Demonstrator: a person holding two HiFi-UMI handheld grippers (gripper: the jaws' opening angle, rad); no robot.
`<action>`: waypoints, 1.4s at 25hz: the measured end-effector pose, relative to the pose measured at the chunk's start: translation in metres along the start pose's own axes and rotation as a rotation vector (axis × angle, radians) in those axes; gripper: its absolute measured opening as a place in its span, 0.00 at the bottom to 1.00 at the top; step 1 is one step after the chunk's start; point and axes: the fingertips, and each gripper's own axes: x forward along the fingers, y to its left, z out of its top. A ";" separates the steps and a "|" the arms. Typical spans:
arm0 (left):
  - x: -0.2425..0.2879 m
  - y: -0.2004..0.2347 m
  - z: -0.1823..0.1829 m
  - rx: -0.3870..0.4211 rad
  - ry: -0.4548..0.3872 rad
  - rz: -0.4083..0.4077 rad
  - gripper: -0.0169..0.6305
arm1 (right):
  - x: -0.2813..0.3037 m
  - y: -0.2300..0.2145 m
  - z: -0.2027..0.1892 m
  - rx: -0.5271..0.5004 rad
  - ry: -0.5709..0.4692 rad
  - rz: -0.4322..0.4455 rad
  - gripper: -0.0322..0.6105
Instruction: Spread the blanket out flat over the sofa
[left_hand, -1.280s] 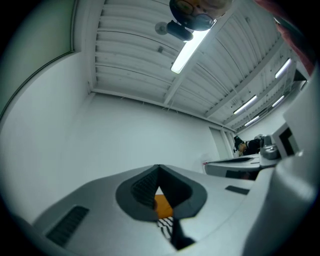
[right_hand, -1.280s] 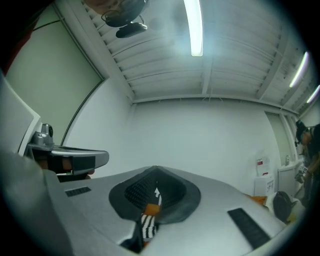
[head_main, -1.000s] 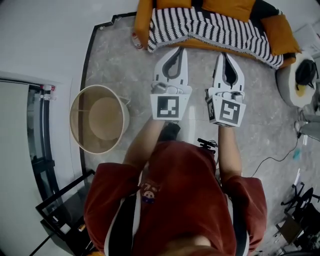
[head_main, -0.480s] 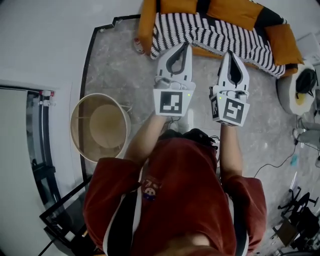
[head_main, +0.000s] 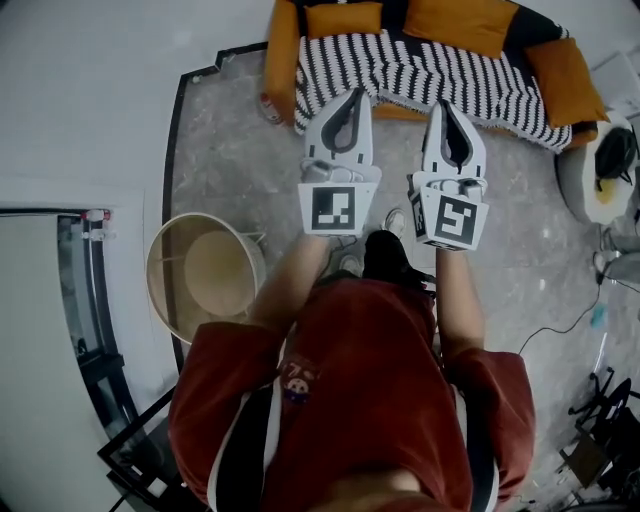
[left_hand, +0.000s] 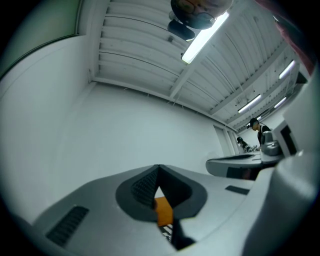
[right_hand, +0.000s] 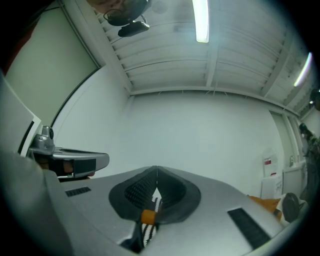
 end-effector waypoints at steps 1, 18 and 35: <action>0.009 -0.002 -0.002 0.000 -0.001 0.000 0.05 | 0.006 -0.007 -0.003 0.004 0.002 -0.002 0.07; 0.159 -0.045 -0.026 0.063 0.005 0.027 0.05 | 0.112 -0.124 -0.038 0.060 -0.010 0.042 0.07; 0.255 -0.041 -0.059 0.075 0.020 0.077 0.05 | 0.198 -0.182 -0.079 0.094 0.011 0.074 0.07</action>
